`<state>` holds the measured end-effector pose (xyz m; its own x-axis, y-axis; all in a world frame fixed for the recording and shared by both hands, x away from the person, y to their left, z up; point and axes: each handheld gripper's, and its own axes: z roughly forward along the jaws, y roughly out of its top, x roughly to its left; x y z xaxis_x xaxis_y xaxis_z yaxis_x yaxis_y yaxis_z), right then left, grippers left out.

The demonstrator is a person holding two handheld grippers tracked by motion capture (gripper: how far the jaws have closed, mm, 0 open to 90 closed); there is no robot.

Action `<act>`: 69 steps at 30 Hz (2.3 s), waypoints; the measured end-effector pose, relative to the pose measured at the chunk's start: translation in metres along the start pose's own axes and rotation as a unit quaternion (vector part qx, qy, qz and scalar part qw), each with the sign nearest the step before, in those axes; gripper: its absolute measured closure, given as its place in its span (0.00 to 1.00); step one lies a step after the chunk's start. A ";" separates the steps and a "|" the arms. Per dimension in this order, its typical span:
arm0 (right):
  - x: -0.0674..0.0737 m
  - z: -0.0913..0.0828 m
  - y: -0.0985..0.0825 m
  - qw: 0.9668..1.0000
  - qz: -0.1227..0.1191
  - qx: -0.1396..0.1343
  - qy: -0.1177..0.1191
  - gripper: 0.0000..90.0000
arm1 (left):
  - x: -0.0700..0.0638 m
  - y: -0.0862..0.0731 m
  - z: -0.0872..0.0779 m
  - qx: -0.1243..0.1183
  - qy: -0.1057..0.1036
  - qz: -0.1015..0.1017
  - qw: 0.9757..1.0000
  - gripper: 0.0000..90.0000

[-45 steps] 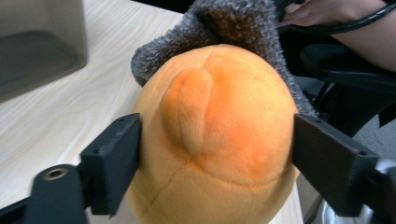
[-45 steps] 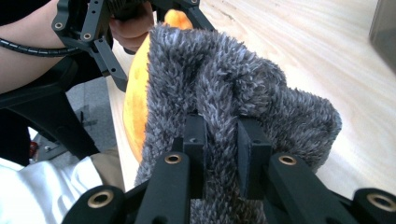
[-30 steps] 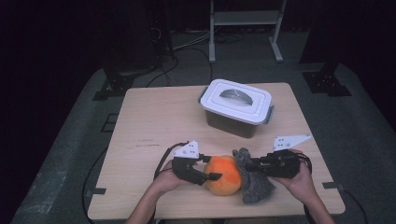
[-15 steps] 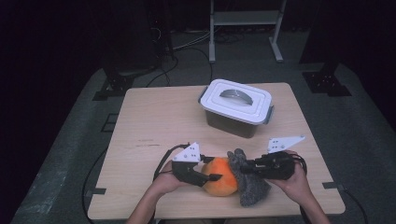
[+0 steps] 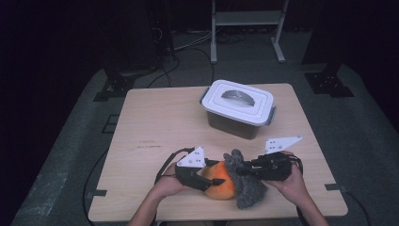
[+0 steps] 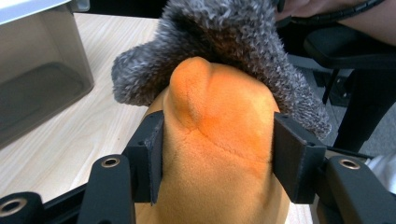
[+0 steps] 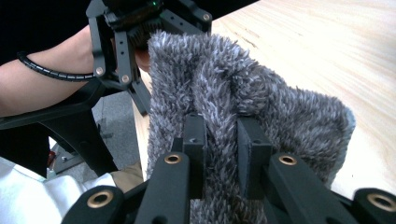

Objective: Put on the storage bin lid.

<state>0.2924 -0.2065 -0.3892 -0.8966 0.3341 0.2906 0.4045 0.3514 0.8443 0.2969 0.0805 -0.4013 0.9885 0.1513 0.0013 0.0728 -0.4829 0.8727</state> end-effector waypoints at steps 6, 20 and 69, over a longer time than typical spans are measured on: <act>-0.008 -0.002 -0.008 1.000 0.015 0.003 0.001 0.84 | 0.004 -0.002 -0.003 -0.008 0.000 -0.014 1.000 0.47; 0.008 -0.001 0.007 1.000 -0.015 0.003 -0.005 0.84 | -0.008 0.005 0.004 0.011 0.003 0.027 1.000 0.46; 0.000 -0.001 -0.001 1.000 -0.006 -0.009 -0.018 0.84 | 0.000 0.003 0.001 0.003 0.032 0.001 0.999 0.46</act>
<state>0.2919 -0.2075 -0.3898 -0.8946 0.3606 0.2640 0.3896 0.3399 0.8559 0.2975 0.0782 -0.3989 0.9782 0.2046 0.0345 0.0717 -0.4891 0.8693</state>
